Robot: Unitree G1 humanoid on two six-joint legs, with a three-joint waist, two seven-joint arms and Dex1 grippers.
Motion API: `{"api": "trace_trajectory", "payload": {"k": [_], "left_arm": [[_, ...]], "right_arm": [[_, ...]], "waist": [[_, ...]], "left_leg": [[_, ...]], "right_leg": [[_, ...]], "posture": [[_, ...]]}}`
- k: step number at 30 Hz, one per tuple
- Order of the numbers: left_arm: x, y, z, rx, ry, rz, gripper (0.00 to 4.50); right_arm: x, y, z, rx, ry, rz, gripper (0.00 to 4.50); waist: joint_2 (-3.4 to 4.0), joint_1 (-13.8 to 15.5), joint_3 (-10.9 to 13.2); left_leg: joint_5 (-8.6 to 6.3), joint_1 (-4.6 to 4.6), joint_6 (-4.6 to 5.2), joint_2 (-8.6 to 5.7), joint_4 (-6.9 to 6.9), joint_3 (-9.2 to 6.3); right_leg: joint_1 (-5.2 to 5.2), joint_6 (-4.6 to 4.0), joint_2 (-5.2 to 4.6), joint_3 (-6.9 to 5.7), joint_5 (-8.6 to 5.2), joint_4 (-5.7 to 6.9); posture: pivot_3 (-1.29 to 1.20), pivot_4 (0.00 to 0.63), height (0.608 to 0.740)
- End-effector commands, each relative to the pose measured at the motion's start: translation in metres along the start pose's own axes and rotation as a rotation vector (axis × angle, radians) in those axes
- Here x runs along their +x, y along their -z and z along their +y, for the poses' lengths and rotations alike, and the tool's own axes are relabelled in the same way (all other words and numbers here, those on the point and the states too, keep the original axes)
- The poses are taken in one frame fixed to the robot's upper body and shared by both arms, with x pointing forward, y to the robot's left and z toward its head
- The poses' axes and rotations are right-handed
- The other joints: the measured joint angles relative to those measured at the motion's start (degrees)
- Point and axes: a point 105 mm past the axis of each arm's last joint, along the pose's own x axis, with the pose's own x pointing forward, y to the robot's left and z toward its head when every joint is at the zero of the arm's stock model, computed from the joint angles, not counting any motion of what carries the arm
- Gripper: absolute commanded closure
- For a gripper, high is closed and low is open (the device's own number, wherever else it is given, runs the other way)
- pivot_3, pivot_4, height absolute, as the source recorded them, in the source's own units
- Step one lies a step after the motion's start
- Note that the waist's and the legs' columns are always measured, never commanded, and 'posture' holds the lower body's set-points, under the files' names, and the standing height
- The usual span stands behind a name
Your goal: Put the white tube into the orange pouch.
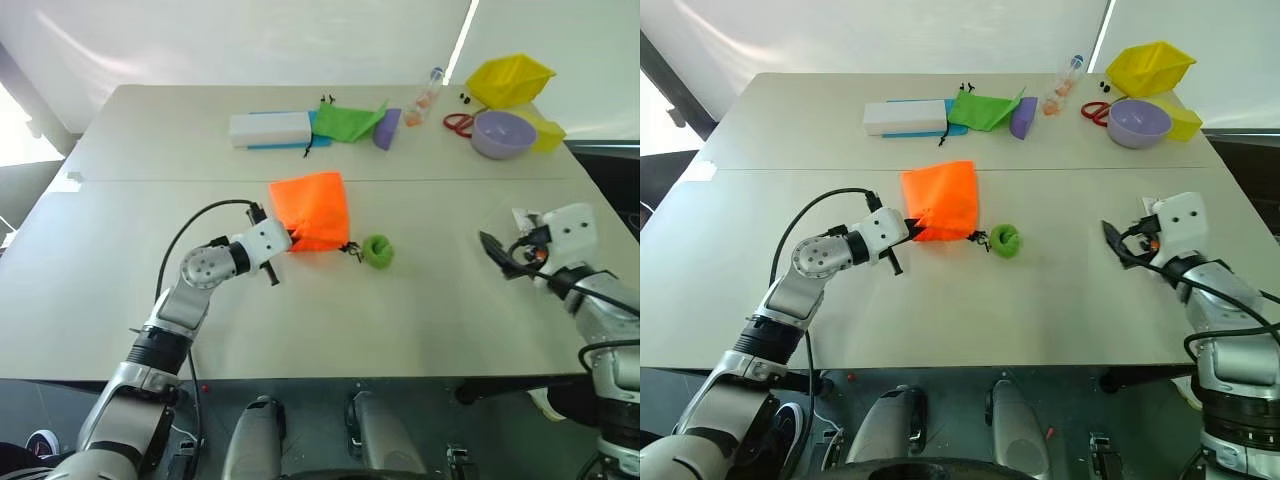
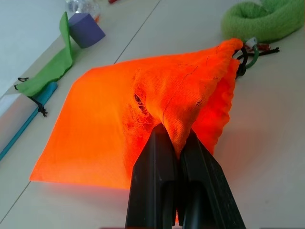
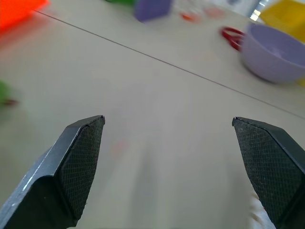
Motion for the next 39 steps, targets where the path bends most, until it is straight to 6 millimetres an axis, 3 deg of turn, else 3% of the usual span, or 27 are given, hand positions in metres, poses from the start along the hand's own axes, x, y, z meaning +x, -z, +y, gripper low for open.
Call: {"api": "trace_trajectory", "payload": {"k": [1, 11, 18, 21, 24, 25, 32, 37, 39], "left_arm": [[0.000, -0.011, 0.008, 0.018, -0.031, -0.047, 4.49], [-0.002, -0.011, 0.006, 0.012, -0.030, -0.046, 4.49], [-0.004, -0.009, 0.005, 0.018, -0.028, -0.038, 4.49], [-0.004, -0.009, 0.005, 0.019, -0.028, -0.037, 4.50], [-0.004, -0.009, 0.005, 0.019, -0.028, -0.034, 4.50], [-0.003, -0.008, 0.005, 0.021, -0.027, -0.033, 4.50], [-0.003, -0.009, 0.005, 0.022, -0.028, -0.036, 4.50], [-0.002, -0.010, 0.005, 0.023, -0.028, -0.039, 4.50], [-0.002, -0.010, 0.005, 0.021, -0.029, -0.039, 4.50]], "right_arm": [[-0.006, 0.018, -0.023, 0.068, 0.096, 0.105, 0.00], [0.002, 0.049, -0.047, 0.248, 0.174, 0.240, 0.00], [0.006, 0.050, -0.046, 0.371, 0.157, 0.232, 0.00], [0.007, 0.048, -0.046, 0.381, 0.155, 0.220, 0.89], [0.007, 0.050, -0.043, 0.364, 0.148, 0.231, 2.43], [0.007, 0.050, -0.042, 0.359, 0.141, 0.228, 2.72], [0.006, 0.044, -0.034, 0.330, 0.101, 0.213, 2.70], [0.007, 0.027, -0.029, 0.321, 0.064, 0.147, 2.70], [0.008, 0.010, -0.011, 0.335, -0.039, 0.090, 2.70]], "waist": [[0.00, 0.00, 0.00], [0.04, -0.03, -0.02], [0.05, -0.14, -0.02], [0.05, -0.19, -0.02], [0.06, -0.16, -0.02], [0.06, -0.15, -0.02], [0.06, -0.18, -0.02], [0.07, -0.28, -0.02], [0.08, -0.23, -0.01]], "left_leg": [[0.00, 0.00, 0.00, 0.00, 0.00, 0.00], [0.00, 0.01, 0.01, 0.00, 0.00, 0.00], [0.00, -0.01, 0.01, -0.02, -0.01, 0.00], [0.00, 0.00, 0.01, -0.02, -0.01, 0.00], [0.00, 0.00, 0.01, -0.02, -0.01, -0.01], [0.00, 0.00, 0.01, -0.02, -0.01, -0.01], [0.00, 0.00, 0.01, -0.02, -0.03, -0.01], [0.00, 0.00, 0.01, -0.01, -0.03, 0.00], [0.00, 0.00, 0.01, -0.01, -0.03, -0.01]], "right_leg": [[0.00, 0.00, 0.00, 0.00, 0.00, 0.00], [0.00, 0.00, 0.02, 0.02, 0.01, 0.01], [0.00, 0.03, 0.01, 0.03, 0.00, -0.02], [0.00, 0.02, 0.02, 0.03, 0.00, 0.00], [0.00, 0.02, 0.02, 0.03, 0.00, 0.00], [0.00, 0.02, 0.02, 0.03, 0.00, -0.01], [0.00, 0.02, 0.03, 0.03, 0.00, -0.02], [0.00, 0.02, 0.02, 0.03, 0.00, -0.02], [-0.01, 0.02, 0.03, 0.03, 0.00, -0.01]], "posture": [[0.00, 0.150, 0.740], [0.00, 0.150, 0.740], [0.00, 0.150, 0.740], [0.00, 0.150, 0.740], [0.00, 0.150, 0.740], [0.00, 0.150, 0.740], [0.00, 0.150, 0.740], [0.00, 0.150, 0.740], [0.00, 0.150, 0.740]]}}
